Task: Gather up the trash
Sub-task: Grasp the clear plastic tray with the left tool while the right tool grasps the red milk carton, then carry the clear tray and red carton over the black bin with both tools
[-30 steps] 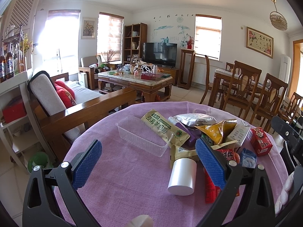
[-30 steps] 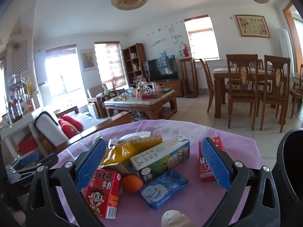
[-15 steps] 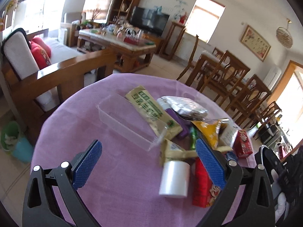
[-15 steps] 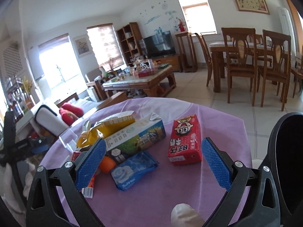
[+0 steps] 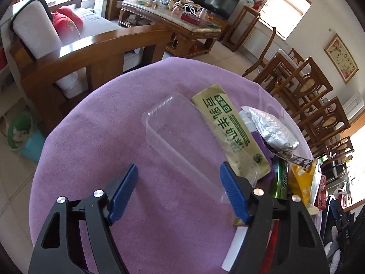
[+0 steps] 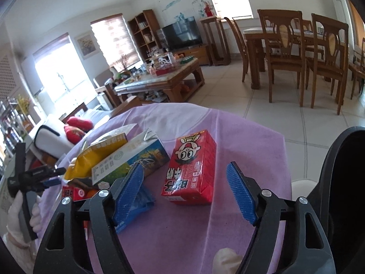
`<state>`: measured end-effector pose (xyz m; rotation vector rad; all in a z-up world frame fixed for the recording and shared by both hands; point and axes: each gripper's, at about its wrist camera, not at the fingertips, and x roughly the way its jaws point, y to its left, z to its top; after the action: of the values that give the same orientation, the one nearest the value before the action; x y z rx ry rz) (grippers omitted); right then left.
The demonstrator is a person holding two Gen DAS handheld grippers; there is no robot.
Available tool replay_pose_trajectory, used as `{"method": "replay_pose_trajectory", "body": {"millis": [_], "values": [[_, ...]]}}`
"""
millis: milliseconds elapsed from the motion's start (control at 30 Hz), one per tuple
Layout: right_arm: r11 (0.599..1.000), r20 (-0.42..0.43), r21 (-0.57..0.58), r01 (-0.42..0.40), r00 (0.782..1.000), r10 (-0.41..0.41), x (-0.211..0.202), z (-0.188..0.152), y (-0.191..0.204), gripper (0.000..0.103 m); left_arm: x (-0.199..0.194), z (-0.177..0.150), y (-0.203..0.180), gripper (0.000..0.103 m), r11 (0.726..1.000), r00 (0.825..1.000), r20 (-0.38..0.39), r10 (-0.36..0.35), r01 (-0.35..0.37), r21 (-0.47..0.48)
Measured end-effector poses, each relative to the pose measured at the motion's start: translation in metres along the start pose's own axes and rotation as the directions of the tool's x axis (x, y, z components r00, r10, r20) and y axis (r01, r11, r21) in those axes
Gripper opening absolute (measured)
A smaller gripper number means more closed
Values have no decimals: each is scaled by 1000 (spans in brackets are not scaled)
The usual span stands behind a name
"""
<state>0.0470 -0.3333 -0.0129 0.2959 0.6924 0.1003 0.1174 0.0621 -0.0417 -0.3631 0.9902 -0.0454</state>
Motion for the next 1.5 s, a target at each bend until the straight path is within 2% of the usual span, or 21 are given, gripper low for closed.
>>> {"method": "replay_pose_trajectory", "body": {"millis": [33,100,167,267,333,433,500,533,567,733,967,1233,1400,1500], "values": [[1000,-26,-6,11,1000,-11,8,2,1,73,0,1,1,61,1000,1000,4,10,-10,-1],[1000,-82,-19,21,996,-22,24,4,5,72,1,2,1,54,1000,1000,11,23,-23,5],[999,-117,-35,38,992,-42,36,5,11,72,1,2,2,51,999,1000,11,28,-28,19],[994,-156,-71,87,983,-97,51,3,23,72,0,4,7,37,999,999,18,38,-38,27],[991,-180,-84,106,976,-120,59,2,26,73,-1,7,13,24,999,999,19,37,-37,26],[987,-180,-91,131,973,-146,64,1,28,72,-2,8,20,18,1000,1000,16,16,-16,22],[984,-181,-101,144,970,-160,68,0,32,72,-1,9,24,16,1000,1000,17,2,-3,21],[981,-178,-111,160,968,-178,69,-1,34,68,-1,10,26,15,1000,1000,18,-2,1,20],[977,-174,-119,176,965,-195,69,-1,35,57,-1,10,26,14,1000,1000,21,-3,3,23],[976,-164,-131,171,968,-192,65,-2,32,52,-6,4,26,10,999,998,46,-46,45,29],[987,-132,-93,129,981,-141,40,-3,25,51,-26,1,17,4,994,990,106,-90,83,69],[997,-98,-69,28,995,-34,-1,-8,19,51,-52,-8,-14,3,986,983,157,-99,75,150],[998,-55,-60,-9,998,6,-35,-7,5,51,-73,-15,-47,3,972,973,181,-145,106,208],[998,-22,-59,-11,1000,10,-58,-6,-6,51,-84,-22,-80,3,951,964,177,-196,143,274]]}}
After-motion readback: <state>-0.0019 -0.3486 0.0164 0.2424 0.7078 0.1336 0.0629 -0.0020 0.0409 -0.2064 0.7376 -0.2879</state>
